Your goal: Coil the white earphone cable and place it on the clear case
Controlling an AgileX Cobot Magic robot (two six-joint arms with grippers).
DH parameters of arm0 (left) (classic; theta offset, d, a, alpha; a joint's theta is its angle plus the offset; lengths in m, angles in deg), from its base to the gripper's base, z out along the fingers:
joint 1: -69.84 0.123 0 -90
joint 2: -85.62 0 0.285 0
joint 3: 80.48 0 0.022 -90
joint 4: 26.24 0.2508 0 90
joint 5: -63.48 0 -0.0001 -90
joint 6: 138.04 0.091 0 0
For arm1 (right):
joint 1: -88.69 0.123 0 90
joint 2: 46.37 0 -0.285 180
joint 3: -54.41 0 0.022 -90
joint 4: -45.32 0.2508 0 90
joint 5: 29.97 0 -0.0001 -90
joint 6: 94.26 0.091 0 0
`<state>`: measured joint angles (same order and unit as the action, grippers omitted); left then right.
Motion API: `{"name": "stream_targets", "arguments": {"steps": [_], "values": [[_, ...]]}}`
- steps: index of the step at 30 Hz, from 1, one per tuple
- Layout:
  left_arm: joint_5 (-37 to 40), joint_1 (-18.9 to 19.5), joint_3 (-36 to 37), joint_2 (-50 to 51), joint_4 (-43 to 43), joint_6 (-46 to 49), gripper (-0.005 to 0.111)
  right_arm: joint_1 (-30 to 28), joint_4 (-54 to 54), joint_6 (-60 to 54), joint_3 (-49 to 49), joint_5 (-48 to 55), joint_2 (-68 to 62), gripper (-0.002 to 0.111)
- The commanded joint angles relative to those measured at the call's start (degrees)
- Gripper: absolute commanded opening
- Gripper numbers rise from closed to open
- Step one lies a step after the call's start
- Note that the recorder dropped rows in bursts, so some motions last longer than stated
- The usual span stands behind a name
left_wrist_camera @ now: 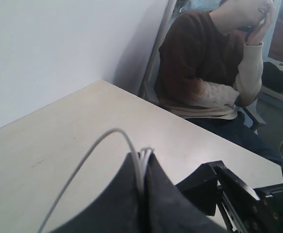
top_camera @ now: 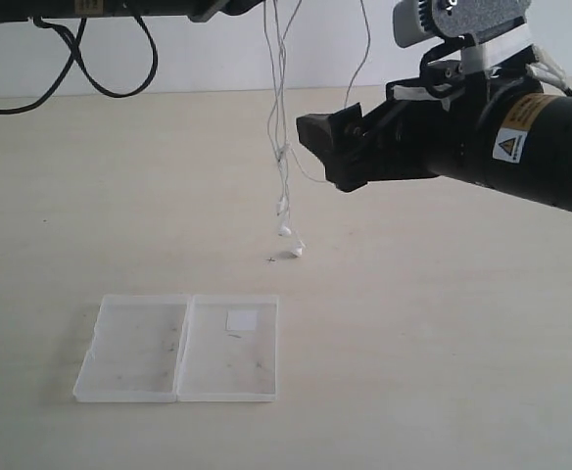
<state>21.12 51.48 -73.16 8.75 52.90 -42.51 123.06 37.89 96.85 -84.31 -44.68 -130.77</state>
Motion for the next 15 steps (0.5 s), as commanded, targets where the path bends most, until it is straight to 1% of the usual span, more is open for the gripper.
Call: {"name": "stream_targets", "arguments": {"steps": [1, 8, 15], "values": [[-0.39, 0.15, -0.27, -0.32, -1.03, 0.42, 0.000, -0.03, 0.08, -0.52, -1.06, 1.14, -0.12, 0.088], [-0.39, 0.15, -0.27, -0.32, -1.03, 0.42, 0.000, -0.03, -0.04, -1.95, -1.19, 0.89, -0.12, 0.088], [-0.84, 0.15, -0.27, -0.32, -3.40, 0.42, 0.000, -0.15, 0.06, -4.98, -1.19, -1.57, -0.12, 0.088]]}}
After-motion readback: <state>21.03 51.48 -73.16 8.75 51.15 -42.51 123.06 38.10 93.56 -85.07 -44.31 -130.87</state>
